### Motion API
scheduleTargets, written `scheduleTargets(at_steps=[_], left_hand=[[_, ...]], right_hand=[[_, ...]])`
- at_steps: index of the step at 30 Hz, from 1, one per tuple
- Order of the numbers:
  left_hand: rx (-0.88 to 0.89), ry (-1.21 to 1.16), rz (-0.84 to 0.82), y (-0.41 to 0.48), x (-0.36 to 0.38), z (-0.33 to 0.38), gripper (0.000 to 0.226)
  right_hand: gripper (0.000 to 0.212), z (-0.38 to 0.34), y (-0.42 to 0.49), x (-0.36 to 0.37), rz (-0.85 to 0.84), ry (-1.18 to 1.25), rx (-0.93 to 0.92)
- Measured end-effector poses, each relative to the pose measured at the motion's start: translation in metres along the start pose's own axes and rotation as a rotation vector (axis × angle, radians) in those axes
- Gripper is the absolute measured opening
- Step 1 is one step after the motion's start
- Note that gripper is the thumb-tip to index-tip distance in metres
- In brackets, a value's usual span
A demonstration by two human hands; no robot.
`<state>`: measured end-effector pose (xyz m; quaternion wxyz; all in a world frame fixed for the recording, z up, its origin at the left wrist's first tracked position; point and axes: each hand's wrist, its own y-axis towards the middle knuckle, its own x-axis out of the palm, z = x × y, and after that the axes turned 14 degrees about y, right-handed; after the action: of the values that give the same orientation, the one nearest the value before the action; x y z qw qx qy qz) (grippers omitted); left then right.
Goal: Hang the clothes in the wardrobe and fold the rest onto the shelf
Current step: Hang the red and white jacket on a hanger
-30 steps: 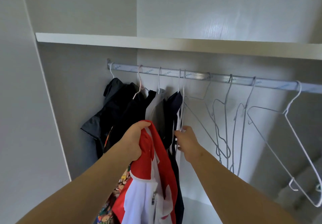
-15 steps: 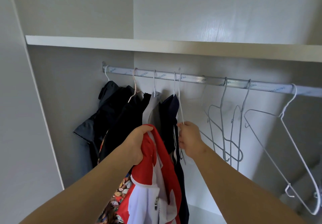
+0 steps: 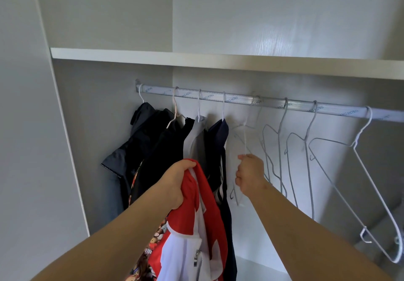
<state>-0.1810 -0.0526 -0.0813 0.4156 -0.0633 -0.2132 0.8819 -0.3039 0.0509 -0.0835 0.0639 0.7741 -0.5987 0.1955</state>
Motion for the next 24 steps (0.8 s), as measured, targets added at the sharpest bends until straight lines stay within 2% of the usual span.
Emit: scheduleTargets(at_steps=[5,8,16,19,22,24], left_hand=[[-0.017,0.012,-0.019,-0.001,0.006,-0.005,0.022],[-0.027,0.011,-0.028,0.000,0.012,-0.008,0.023],[-0.029,0.008,-0.046,0.001,0.018,-0.012,0.022],[-0.012,-0.011,-0.042,-0.001,0.013,-0.014,0.022],[-0.002,-0.015,-0.038,-0.005,0.006,-0.016,0.022],[-0.003,0.002,-0.057,-0.007,0.001,-0.021,0.023]], right_hand=[[0.033,0.001,0.010,-0.015,0.082,-0.058,-0.064],[0.034,-0.002,0.013,-0.027,0.087,-0.008,-0.058],[0.025,-0.014,-0.006,-0.028,0.001,0.065,-0.071],[0.027,-0.010,-0.016,-0.021,-0.041,0.045,-0.096],[0.012,0.002,-0.029,-0.018,-0.084,-0.007,-0.124],[0.014,0.012,-0.038,-0.019,-0.094,-0.053,-0.120]])
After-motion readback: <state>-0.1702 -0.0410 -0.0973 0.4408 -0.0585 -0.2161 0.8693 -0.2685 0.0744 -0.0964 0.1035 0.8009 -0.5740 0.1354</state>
